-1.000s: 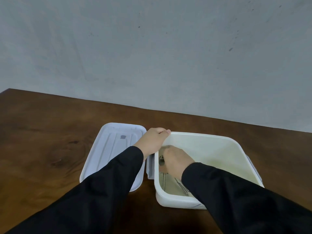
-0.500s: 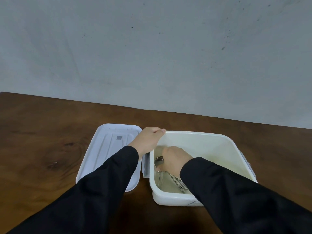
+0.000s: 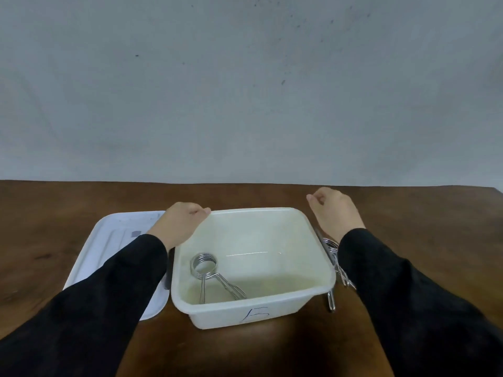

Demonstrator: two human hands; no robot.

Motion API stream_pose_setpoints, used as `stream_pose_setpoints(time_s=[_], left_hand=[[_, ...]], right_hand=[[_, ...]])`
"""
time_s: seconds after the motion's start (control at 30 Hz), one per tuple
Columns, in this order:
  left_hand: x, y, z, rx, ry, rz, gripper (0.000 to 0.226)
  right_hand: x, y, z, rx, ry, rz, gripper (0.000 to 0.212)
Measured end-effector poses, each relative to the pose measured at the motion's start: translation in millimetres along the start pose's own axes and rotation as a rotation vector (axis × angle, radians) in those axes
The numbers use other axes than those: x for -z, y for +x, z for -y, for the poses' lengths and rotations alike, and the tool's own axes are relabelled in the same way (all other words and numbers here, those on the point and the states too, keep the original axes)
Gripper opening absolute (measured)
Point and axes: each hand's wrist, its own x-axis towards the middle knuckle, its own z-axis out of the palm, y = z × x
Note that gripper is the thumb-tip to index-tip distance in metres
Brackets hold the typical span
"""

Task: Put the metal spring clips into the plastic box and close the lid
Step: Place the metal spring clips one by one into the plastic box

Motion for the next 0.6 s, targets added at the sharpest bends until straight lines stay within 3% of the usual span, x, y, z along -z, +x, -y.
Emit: stream_pose_setpoints(time_s=[0.13,0.27,0.6], left_hand=[[-4.4,1.7,7.2,0.061,-0.087,-0.039,0.047],[-3.5,6.0,14.3,0.063,-0.086,-0.044,0.048],[-3.0,4.0,12.4,0.080,-0.063,-0.045,0.045]], right_hand=[[-4.2,7.0,-61.0,-0.216,-0.130,0.266,0.033],[-24.2,4.6,-84.7,-0.283,-0.203,0.462,0.043],[-58.5,13.8,-82.2,-0.389,-0.250,0.404,0.020]])
